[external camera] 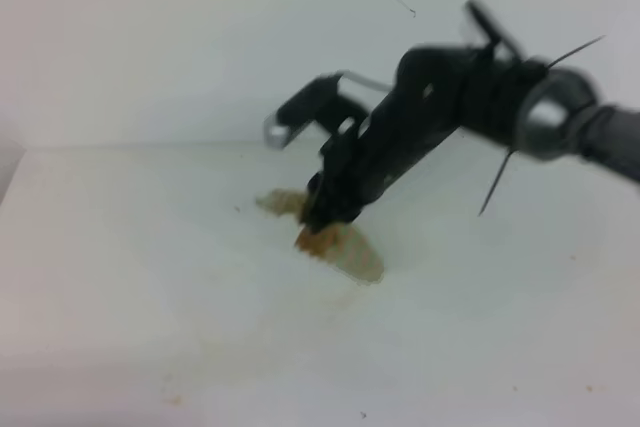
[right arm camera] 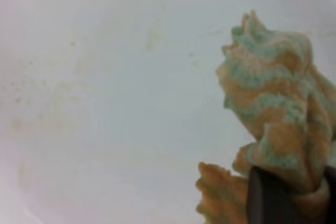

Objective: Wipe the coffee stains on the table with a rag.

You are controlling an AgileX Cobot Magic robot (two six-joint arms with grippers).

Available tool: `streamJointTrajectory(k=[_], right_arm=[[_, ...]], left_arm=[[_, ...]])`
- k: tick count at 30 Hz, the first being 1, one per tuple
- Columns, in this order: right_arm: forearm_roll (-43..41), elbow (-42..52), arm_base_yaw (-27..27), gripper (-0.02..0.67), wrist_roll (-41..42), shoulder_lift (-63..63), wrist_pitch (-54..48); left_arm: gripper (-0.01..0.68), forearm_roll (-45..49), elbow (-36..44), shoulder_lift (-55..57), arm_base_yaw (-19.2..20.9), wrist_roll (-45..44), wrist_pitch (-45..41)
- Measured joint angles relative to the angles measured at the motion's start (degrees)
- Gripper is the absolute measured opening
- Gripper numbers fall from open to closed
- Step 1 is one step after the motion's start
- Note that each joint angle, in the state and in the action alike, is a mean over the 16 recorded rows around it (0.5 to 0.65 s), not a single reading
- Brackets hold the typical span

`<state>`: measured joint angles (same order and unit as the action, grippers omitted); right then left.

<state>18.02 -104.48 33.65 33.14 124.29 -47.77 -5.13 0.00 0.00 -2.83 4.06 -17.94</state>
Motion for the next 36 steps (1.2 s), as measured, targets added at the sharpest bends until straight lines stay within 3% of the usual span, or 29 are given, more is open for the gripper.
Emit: streamJointTrajectory(k=[7,13,20,27,36], right_arm=[[-4.6,0.9,-5.1,0.181,-2.5,-10.0,-7.7],[-6.8,7.4,-10.7,0.181,-5.3,-20.2,-8.5],[-4.3,25.1,-15.0,0.181,-7.2,-32.6,1.6],[1.5,44.5,-16.0,0.181,-7.6,-39.3,15.8],[7.3,54.9,-16.0,0.183,-5.9,-36.2,25.4]], left_arm=[[-0.002,0.0,0.0,0.0,0.0,0.0,0.0],[-0.002,0.0,0.0,0.0,0.0,0.0,0.0],[-0.002,0.0,0.0,0.0,0.0,0.0,0.0],[-0.002,0.0,0.0,0.0,0.0,0.0,0.0],[-0.002,0.0,0.0,0.0,0.0,0.0,0.0]])
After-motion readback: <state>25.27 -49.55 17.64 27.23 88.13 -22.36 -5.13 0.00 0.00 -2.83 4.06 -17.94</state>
